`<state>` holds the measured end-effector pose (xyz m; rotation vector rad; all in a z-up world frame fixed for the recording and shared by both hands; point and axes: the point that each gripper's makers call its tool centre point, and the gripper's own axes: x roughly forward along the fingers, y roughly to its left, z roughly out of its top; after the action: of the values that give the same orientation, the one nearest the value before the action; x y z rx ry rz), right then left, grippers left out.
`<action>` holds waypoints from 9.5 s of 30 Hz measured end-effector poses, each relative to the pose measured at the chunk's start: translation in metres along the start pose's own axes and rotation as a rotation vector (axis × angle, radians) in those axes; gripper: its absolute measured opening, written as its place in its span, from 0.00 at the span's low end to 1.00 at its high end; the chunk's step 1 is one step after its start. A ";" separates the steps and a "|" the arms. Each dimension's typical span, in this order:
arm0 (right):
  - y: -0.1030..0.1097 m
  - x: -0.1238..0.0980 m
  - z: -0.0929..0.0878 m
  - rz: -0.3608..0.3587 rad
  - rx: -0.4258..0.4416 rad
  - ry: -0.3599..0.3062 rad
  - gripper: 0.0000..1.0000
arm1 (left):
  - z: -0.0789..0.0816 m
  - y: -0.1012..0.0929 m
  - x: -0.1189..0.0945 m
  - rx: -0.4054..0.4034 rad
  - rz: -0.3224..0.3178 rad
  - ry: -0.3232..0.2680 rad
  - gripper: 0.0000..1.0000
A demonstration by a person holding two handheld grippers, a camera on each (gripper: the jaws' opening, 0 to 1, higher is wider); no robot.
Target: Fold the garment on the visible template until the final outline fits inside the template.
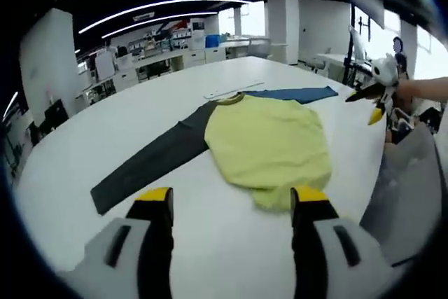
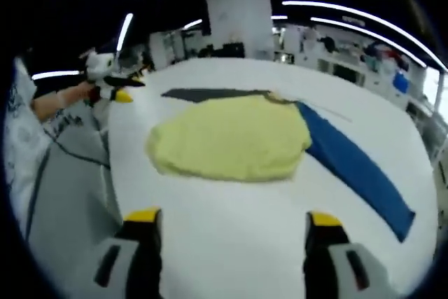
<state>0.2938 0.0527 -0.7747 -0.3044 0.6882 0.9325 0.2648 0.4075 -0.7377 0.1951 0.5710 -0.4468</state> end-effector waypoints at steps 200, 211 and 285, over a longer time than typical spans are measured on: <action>-0.014 0.133 0.077 0.117 -0.537 0.152 0.26 | -0.020 -0.104 0.030 -0.207 -0.139 0.015 0.53; -0.033 0.149 0.062 0.027 -0.562 0.220 0.13 | -0.010 -0.100 0.049 -0.189 -0.155 0.025 0.50; -0.011 0.050 -0.002 -0.037 -0.290 0.121 0.00 | -0.030 -0.055 0.060 -0.343 -0.134 0.221 0.00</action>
<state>0.3224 0.0767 -0.8099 -0.6326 0.6546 0.9844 0.2707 0.3464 -0.7991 -0.1252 0.8709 -0.4527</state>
